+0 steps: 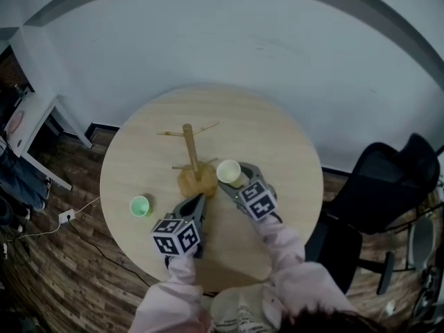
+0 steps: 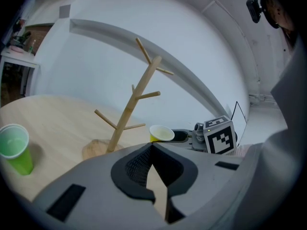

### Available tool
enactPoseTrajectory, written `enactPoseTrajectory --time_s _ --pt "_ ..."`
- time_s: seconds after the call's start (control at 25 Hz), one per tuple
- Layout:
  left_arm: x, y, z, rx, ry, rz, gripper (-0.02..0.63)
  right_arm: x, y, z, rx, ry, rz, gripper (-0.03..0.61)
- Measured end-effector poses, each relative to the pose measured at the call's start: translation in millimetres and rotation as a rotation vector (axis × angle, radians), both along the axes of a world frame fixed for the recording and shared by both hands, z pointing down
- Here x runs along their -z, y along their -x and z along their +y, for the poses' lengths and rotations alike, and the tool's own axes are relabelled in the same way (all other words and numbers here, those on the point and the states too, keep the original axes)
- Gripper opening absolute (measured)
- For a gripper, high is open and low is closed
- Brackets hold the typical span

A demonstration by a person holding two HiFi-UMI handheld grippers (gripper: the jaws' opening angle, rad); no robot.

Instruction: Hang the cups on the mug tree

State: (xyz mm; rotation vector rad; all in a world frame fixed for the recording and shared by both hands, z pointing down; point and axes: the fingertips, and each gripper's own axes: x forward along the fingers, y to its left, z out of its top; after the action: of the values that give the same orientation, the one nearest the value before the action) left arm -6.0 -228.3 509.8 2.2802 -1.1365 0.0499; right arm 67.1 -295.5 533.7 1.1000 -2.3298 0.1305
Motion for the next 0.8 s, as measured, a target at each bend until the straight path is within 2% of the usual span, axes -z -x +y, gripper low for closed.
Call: enactPoseTrajectory --time_s 0.8 --pt "-3.2 13.5 1.1 0.035 0.011 0.007 0.005 -12.6 1.0 -20.0 0.082 0.050 0.153 0.302"
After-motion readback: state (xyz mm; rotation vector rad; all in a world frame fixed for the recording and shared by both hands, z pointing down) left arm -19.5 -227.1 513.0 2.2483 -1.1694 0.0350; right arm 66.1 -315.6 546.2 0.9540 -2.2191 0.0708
